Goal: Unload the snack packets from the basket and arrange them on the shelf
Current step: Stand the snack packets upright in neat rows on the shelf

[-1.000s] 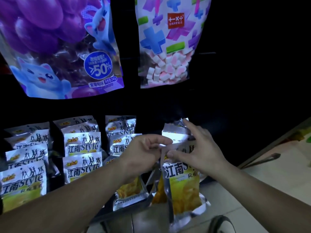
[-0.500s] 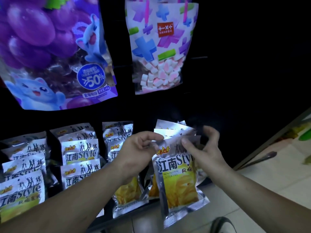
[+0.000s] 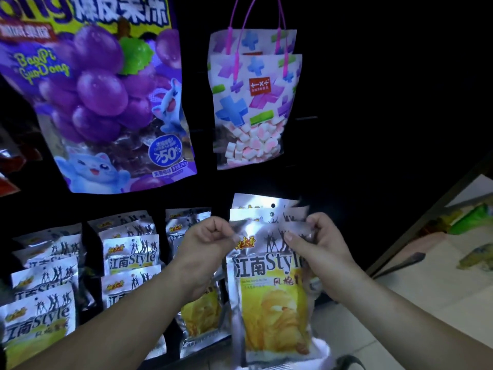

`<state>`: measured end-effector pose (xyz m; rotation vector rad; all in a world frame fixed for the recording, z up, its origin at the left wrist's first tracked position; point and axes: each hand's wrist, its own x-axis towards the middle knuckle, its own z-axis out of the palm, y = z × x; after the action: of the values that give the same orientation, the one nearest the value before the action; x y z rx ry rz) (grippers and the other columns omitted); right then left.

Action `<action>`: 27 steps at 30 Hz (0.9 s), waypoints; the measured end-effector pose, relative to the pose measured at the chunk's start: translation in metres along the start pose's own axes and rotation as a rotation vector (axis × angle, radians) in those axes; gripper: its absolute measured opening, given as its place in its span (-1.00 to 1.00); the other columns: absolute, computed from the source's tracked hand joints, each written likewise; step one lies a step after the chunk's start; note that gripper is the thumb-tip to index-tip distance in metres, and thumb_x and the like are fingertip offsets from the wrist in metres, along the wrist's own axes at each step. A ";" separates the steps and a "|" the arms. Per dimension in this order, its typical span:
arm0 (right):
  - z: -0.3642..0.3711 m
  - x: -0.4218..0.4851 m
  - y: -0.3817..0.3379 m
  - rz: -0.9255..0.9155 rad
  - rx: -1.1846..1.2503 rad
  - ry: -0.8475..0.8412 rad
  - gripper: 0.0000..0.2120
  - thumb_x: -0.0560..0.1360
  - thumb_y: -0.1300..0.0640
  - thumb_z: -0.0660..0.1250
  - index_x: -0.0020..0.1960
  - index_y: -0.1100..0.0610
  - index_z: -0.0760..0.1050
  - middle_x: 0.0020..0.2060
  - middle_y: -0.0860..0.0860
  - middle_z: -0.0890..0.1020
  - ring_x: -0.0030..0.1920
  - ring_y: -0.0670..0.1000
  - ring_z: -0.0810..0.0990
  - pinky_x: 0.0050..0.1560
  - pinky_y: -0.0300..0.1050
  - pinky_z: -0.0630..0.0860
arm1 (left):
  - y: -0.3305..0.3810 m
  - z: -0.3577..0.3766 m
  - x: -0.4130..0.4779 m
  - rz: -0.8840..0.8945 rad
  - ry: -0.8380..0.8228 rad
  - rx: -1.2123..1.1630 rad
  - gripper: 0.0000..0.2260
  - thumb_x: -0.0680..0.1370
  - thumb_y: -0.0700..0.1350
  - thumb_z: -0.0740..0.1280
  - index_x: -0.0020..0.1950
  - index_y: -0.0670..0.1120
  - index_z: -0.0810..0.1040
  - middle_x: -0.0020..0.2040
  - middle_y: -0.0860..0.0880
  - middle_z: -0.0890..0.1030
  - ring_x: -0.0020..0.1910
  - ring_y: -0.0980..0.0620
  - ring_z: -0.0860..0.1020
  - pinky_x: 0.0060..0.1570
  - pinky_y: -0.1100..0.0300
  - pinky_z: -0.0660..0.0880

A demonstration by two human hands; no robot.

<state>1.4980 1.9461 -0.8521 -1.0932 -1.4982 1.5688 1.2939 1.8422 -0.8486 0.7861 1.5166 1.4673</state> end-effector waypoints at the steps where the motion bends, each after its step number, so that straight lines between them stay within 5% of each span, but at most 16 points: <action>1: 0.002 -0.001 0.000 -0.015 0.016 -0.024 -0.66 0.46 0.29 0.50 -0.11 0.01 0.36 -0.25 0.11 0.56 -0.27 0.08 0.53 -0.35 -0.09 0.49 | 0.001 0.000 0.000 -0.005 0.008 -0.004 -0.83 0.56 -0.36 0.40 -0.08 -0.10 0.63 -0.24 -0.05 0.69 -0.31 0.11 0.56 -0.22 0.31 0.48; 3: 0.005 0.001 0.004 -0.028 0.044 -0.034 -0.62 0.43 0.41 0.45 -0.09 0.01 0.36 -0.18 0.16 0.57 -0.20 0.10 0.51 -0.18 0.03 0.50 | 0.001 0.002 0.000 -0.002 0.003 0.003 -0.79 0.57 -0.33 0.40 0.05 -0.03 0.68 -0.06 -0.03 0.75 -0.16 0.14 0.63 -0.05 0.24 0.49; 6: 0.007 0.004 0.005 -0.035 0.051 0.011 -0.59 0.45 0.51 0.40 -0.03 0.09 0.32 -0.14 0.17 0.61 -0.20 0.12 0.56 -0.19 0.02 0.55 | -0.003 0.004 0.003 0.011 0.024 0.019 -0.79 0.58 -0.32 0.41 0.06 -0.02 0.69 -0.15 0.04 0.73 -0.15 0.19 0.65 -0.01 0.20 0.50; 11: 0.002 0.009 0.004 -0.001 0.075 0.135 -0.67 0.45 0.21 0.55 0.11 0.11 0.47 -0.06 0.04 0.70 -0.10 -0.05 0.71 -0.16 -0.25 0.60 | -0.007 0.004 0.011 -0.014 0.054 -0.025 -0.82 0.58 -0.32 0.41 0.05 -0.05 0.67 -0.15 0.01 0.73 -0.12 0.18 0.65 0.07 0.19 0.50; 13: -0.001 0.010 0.006 -0.025 -0.058 0.166 -0.78 0.47 0.02 0.53 -0.04 0.14 0.58 -0.18 -0.03 0.69 -0.14 -0.07 0.68 -0.12 -0.28 0.54 | -0.008 0.003 0.014 -0.010 0.070 -0.021 -0.83 0.57 -0.32 0.42 0.05 -0.06 0.66 -0.14 0.00 0.73 -0.12 0.17 0.64 0.05 0.22 0.50; 15: -0.005 0.010 0.012 -0.029 -0.152 0.132 -0.67 0.51 -0.09 0.46 -0.21 0.17 0.57 -0.33 -0.02 0.62 -0.25 -0.08 0.60 -0.12 -0.21 0.52 | -0.010 0.001 0.016 -0.012 0.086 -0.008 -0.83 0.56 -0.32 0.42 0.05 -0.08 0.65 -0.19 0.01 0.71 -0.17 0.14 0.61 -0.06 0.24 0.50; 17: -0.006 0.010 0.016 -0.019 -0.199 0.075 -0.65 0.55 -0.10 0.41 -0.25 0.15 0.56 -0.34 0.00 0.59 -0.26 -0.06 0.56 -0.08 -0.08 0.52 | -0.014 0.001 0.018 -0.021 0.101 0.006 -0.83 0.57 -0.34 0.42 0.04 -0.09 0.65 -0.26 -0.01 0.67 -0.25 0.09 0.54 -0.23 0.26 0.48; 19: -0.006 0.012 0.020 -0.015 -0.199 0.050 -0.81 0.57 -0.02 0.41 -0.14 0.05 0.65 -0.25 -0.09 0.68 -0.17 -0.10 0.64 -0.05 -0.20 0.54 | -0.016 0.001 0.019 -0.020 0.102 0.033 -0.83 0.57 -0.34 0.41 0.03 -0.08 0.65 -0.28 -0.02 0.64 -0.28 0.05 0.51 -0.30 0.27 0.47; 23: -0.009 0.016 0.029 0.023 -0.150 0.005 -0.89 0.55 0.07 0.45 0.07 -0.01 0.63 -0.09 -0.14 0.73 0.00 -0.17 0.68 0.03 -0.28 0.55 | -0.015 0.003 0.016 -0.007 0.076 0.076 -0.83 0.57 -0.33 0.41 0.01 -0.07 0.65 -0.25 -0.02 0.67 -0.22 0.06 0.57 -0.17 0.23 0.49; 27: -0.012 0.014 0.025 0.065 -0.259 0.006 -0.82 0.54 0.03 0.46 -0.04 0.15 0.66 -0.14 -0.09 0.75 -0.07 -0.16 0.71 -0.07 -0.32 0.56 | -0.014 0.003 0.014 0.011 0.066 0.116 -0.81 0.57 -0.33 0.40 -0.02 -0.03 0.66 -0.17 -0.06 0.71 -0.14 0.06 0.64 -0.07 0.19 0.53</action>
<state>1.5047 1.9611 -0.8778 -1.3008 -1.7116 1.4405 1.2926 1.8543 -0.8648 0.8224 1.6616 1.4367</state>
